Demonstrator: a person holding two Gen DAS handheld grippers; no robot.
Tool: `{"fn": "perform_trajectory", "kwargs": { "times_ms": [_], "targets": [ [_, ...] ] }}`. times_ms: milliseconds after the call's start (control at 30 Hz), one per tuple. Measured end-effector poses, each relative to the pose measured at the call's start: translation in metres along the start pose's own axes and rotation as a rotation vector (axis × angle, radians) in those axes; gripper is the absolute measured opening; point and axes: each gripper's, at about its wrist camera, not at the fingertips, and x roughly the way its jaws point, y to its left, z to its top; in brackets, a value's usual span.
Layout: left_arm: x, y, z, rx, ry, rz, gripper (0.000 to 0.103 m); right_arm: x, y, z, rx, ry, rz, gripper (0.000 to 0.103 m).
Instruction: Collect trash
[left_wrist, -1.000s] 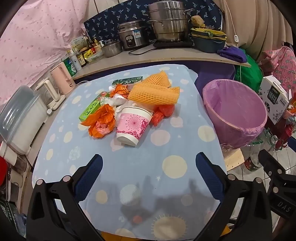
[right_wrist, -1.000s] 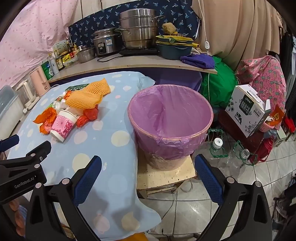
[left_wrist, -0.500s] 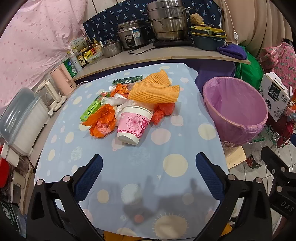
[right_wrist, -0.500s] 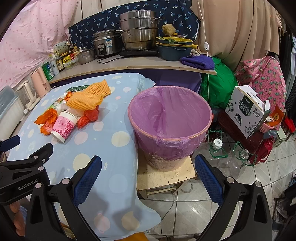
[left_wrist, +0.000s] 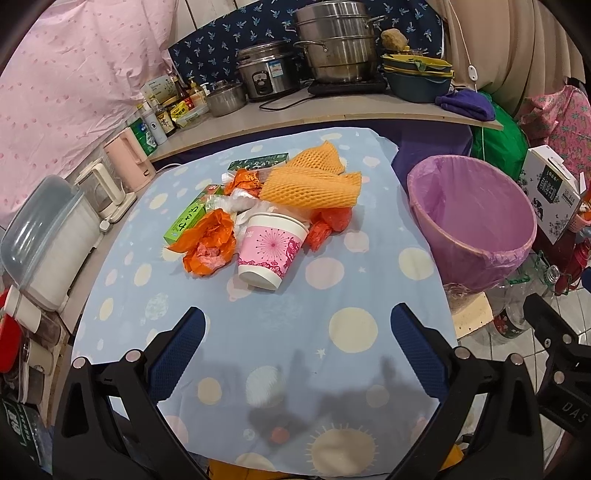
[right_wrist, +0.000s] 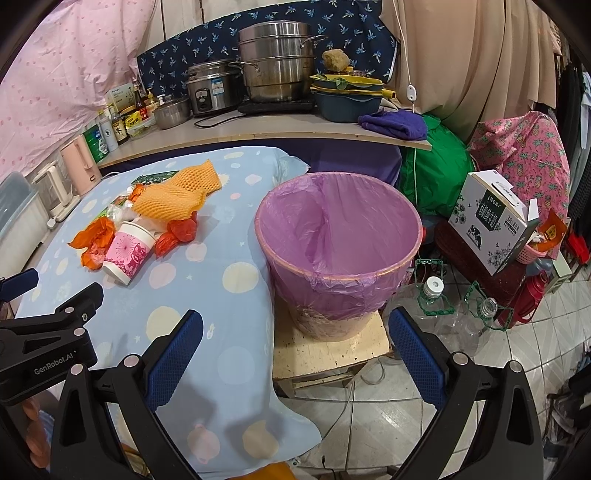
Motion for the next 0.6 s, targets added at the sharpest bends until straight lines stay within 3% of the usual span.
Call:
{"fn": "perform_trajectory", "kwargs": {
  "times_ms": [600],
  "targets": [
    [-0.0029, -0.0021, 0.0020, 0.006, -0.006, -0.001, 0.096, -0.0063, -0.0010, 0.0030, -0.001, -0.006, 0.004, 0.096]
  ]
}}
